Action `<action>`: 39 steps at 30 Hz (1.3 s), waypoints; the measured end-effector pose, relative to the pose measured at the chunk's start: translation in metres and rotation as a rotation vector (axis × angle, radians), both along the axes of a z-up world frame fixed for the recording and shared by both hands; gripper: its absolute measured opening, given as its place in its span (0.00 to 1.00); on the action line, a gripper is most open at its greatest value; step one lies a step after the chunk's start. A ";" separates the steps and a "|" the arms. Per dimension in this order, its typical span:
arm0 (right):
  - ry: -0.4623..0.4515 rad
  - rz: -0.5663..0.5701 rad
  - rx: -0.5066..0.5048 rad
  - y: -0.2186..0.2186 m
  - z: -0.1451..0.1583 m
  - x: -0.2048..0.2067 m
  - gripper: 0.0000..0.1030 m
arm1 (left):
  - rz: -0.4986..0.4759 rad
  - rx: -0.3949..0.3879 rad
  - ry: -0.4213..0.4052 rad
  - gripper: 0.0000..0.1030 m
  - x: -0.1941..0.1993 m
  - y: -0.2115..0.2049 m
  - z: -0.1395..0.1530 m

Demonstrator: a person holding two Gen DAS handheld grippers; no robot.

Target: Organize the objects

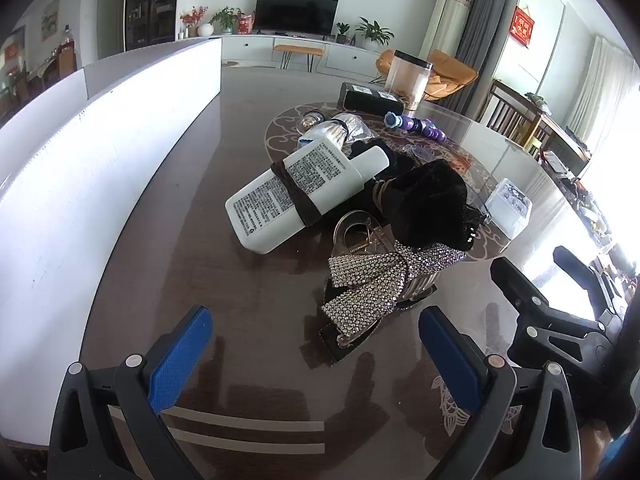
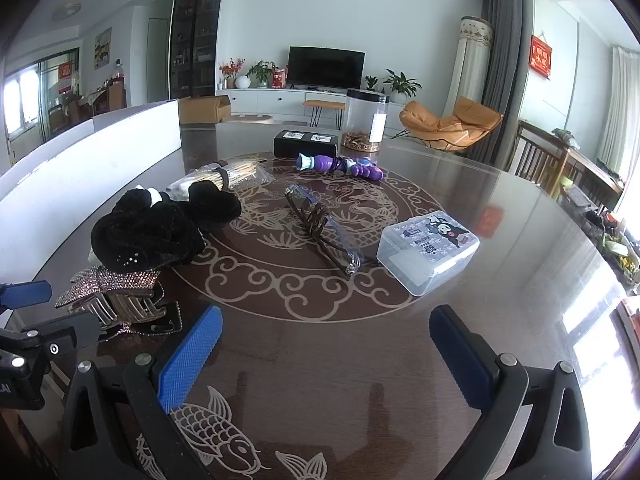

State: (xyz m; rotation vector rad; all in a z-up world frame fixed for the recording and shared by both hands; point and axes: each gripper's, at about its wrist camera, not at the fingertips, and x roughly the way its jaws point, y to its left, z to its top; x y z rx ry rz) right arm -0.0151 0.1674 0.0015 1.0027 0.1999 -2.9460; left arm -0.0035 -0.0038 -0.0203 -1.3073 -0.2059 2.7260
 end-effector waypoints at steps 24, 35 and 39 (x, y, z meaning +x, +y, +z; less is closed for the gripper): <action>0.011 0.011 -0.061 0.009 0.002 0.003 1.00 | 0.046 0.011 -0.061 1.00 -0.004 -0.008 -0.011; 0.005 -0.010 -0.100 0.015 0.003 0.002 1.00 | 0.128 0.093 -0.052 1.00 -0.006 -0.033 -0.008; 0.008 -0.007 -0.096 0.015 0.003 0.002 1.00 | 0.175 0.109 -0.045 1.00 -0.007 -0.043 -0.008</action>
